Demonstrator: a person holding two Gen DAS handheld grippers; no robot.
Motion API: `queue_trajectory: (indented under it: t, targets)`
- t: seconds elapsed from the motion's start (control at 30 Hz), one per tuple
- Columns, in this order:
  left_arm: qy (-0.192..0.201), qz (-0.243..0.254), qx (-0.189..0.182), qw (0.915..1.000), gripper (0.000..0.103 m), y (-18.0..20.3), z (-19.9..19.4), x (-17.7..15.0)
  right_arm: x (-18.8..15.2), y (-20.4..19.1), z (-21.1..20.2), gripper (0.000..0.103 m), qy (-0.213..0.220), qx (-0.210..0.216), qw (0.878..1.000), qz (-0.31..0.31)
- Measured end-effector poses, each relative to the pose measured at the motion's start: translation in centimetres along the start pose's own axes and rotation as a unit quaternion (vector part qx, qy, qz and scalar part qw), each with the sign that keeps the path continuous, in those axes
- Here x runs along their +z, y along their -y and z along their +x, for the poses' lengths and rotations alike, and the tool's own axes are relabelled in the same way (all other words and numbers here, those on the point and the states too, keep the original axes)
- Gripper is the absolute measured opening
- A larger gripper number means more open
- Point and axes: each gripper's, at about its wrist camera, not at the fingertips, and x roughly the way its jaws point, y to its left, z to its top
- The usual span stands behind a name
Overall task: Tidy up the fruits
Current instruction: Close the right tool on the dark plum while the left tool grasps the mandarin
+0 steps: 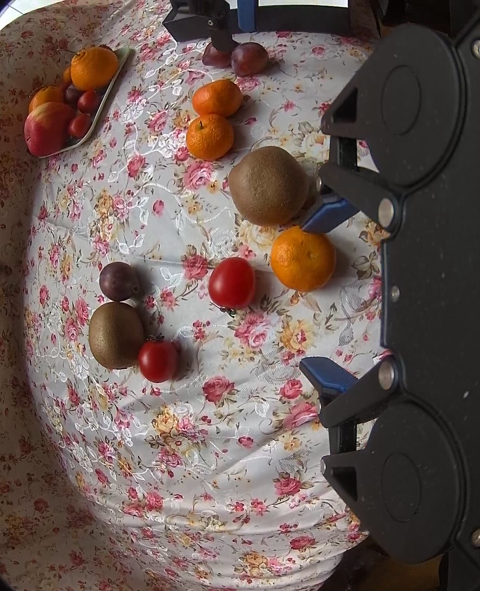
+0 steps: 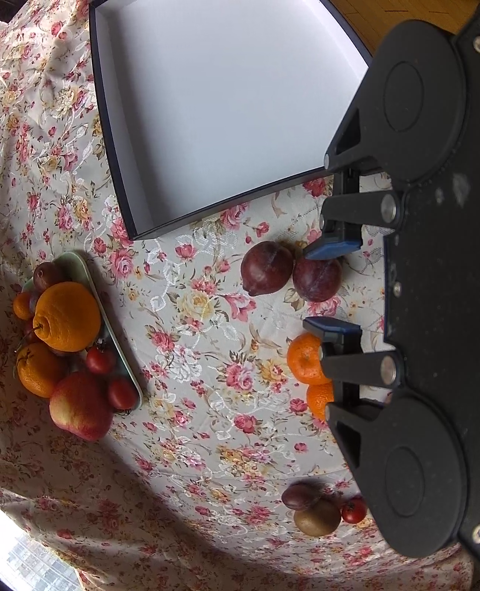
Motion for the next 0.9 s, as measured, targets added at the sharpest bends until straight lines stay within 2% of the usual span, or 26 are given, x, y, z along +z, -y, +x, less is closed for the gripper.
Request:
queue_trajectory:
  t: [0.3, 0.6, 0.83, 0.9]
  targets:
    - [0.006, 0.031, 0.010, 0.9995, 0.074, 1.0, 1.3, -0.3, 0.0, -0.3, 0.9, 0.038, -0.011, -0.023, 1.000, 0.002]
    - [0.004, 0.026, 0.014, 0.9996, 0.074, 1.0, 2.7, 0.2, -0.1, -0.6, 1.5, 0.038, -0.010, -0.042, 0.999, -0.002]
    - [-0.003, 0.015, -0.001, 0.9999, 0.073, 0.5, 3.4, 0.5, -0.1, -0.9, 2.2, 0.038, -0.016, -0.051, 0.999, 0.002]
    - [0.000, 0.016, -0.005, 0.9999, 0.069, 0.4, 3.4, 0.6, -0.1, -1.1, 2.4, 0.038, -0.013, -0.058, 0.998, 0.000]
